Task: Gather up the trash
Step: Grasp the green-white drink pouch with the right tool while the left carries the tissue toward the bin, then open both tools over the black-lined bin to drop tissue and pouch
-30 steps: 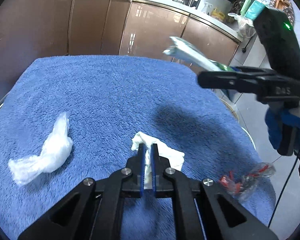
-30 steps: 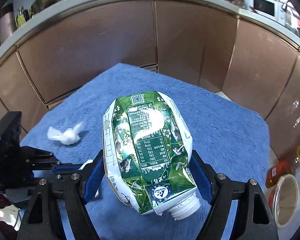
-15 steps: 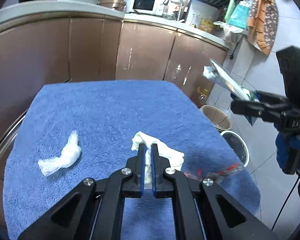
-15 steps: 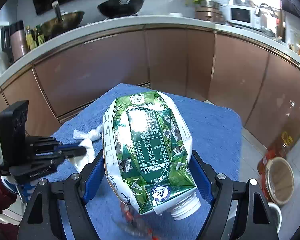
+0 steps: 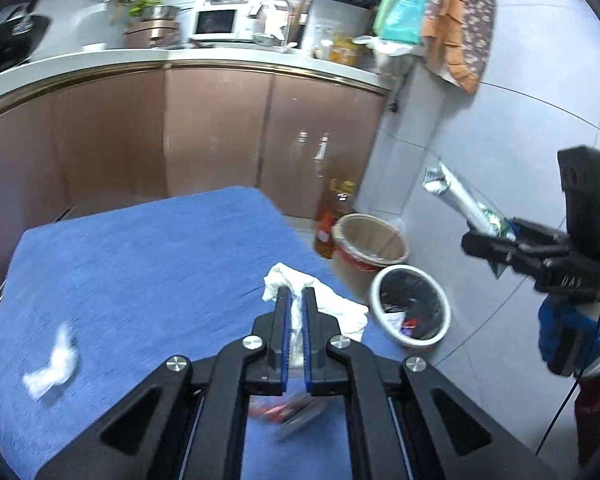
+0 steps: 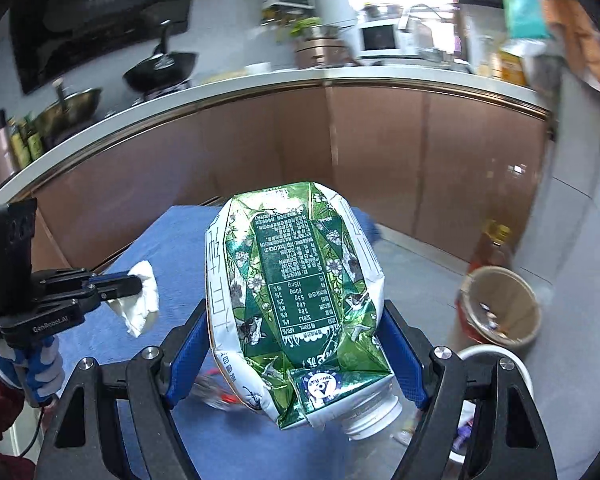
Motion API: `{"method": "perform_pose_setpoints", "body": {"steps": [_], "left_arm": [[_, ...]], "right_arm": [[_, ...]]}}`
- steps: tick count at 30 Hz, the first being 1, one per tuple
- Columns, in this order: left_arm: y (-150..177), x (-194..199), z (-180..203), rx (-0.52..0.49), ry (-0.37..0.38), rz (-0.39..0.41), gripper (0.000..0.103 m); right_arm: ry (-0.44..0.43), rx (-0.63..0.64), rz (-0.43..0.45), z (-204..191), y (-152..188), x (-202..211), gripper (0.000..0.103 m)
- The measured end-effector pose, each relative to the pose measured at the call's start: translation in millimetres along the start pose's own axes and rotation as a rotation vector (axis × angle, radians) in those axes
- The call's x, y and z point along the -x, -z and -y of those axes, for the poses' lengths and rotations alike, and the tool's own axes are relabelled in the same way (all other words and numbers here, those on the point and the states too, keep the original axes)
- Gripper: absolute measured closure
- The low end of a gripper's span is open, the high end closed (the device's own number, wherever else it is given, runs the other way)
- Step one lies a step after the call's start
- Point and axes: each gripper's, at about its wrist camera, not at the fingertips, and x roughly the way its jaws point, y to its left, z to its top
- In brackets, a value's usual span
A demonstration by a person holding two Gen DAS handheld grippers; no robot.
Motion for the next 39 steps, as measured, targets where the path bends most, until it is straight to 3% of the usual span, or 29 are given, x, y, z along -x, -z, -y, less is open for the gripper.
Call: {"method": "perform_pose_setpoints", "body": {"steps": [11,21,29,39], "left_arm": [[-56,-115,117,-0.120,0.129,-0.091,0.099],[-65,-242,189,-0.131,0.162,-0.235,0.098],[-70,-318,219,-0.130,0.156,-0.314,0.097],[-71,-374,235,-0.088,0.156,-0.385,0.095]], "right_arm": [[0.166,-0.230,-0.011,108,47,0,0.025],[0.249,-0.458,-0.089,207,98,-49,0.024],[0.328,-0.459,-0.195,240,121,-78,0.024],[0.415,-0.427,-0.292,264,134,-107,0.023]]}}
